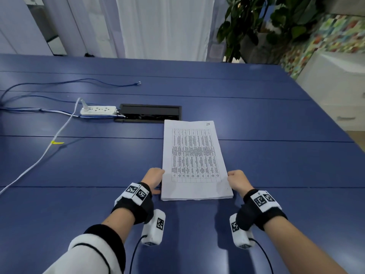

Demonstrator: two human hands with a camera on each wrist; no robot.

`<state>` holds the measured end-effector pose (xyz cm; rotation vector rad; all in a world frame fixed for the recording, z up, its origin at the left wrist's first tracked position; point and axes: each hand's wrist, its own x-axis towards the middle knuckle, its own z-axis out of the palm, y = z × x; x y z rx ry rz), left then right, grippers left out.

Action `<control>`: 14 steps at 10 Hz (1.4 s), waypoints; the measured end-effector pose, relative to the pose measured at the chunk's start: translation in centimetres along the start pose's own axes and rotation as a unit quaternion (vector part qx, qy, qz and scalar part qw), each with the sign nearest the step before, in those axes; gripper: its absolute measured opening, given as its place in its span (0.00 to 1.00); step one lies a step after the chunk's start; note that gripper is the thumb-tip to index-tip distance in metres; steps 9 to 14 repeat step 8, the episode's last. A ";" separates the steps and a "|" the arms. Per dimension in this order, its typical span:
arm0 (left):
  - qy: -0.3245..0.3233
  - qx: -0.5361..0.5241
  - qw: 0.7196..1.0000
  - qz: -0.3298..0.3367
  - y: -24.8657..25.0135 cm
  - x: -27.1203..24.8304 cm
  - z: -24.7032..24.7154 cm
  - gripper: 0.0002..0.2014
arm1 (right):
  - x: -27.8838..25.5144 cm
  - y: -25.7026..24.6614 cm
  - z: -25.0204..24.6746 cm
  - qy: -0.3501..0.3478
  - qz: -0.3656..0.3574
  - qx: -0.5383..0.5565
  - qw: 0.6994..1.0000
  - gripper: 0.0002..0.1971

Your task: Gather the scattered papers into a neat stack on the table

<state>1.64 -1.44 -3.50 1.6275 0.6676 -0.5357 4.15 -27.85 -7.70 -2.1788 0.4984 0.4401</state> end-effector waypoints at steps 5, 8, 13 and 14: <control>0.002 0.002 1.000 0.009 -0.1 0.1 0.1 0.06 | -0.5 -1.1 -0.6 -0.008 0.004 -0.066 0.998 0.20; 0.028 0.048 0.996 0.070 -1.9 1.3 -0.1 0.08 | -2.3 -0.8 -1.3 -0.009 -0.049 -0.009 0.999 0.11; 0.028 0.048 0.996 0.070 -1.9 1.3 -0.1 0.08 | -2.3 -0.8 -1.3 -0.009 -0.049 -0.009 0.999 0.11; 0.028 0.048 0.996 0.070 -1.9 1.3 -0.1 0.08 | -2.3 -0.8 -1.3 -0.009 -0.049 -0.009 0.999 0.11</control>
